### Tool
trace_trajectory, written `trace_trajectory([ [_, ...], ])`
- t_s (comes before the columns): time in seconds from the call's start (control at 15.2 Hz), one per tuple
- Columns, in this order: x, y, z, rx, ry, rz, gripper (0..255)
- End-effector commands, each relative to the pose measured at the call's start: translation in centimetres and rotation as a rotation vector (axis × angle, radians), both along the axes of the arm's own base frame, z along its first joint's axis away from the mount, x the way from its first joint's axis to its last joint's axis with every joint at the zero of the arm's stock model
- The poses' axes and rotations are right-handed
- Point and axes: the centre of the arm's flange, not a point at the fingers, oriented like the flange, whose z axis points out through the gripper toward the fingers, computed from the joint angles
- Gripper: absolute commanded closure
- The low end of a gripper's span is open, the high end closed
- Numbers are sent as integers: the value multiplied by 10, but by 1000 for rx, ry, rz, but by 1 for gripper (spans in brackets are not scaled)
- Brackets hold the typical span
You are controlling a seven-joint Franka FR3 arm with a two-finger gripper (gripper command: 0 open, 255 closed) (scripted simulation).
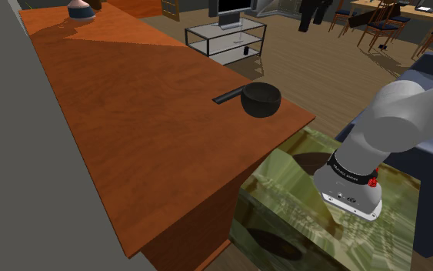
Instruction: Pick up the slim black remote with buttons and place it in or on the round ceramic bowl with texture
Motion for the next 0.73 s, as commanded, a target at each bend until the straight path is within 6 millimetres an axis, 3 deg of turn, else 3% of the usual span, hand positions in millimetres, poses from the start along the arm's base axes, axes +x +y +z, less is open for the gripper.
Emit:
trace_trajectory([
  [0.0,0,0,0,0,0,0,0],
  [0.66,86,-45,-93,33,27,487,0],
])
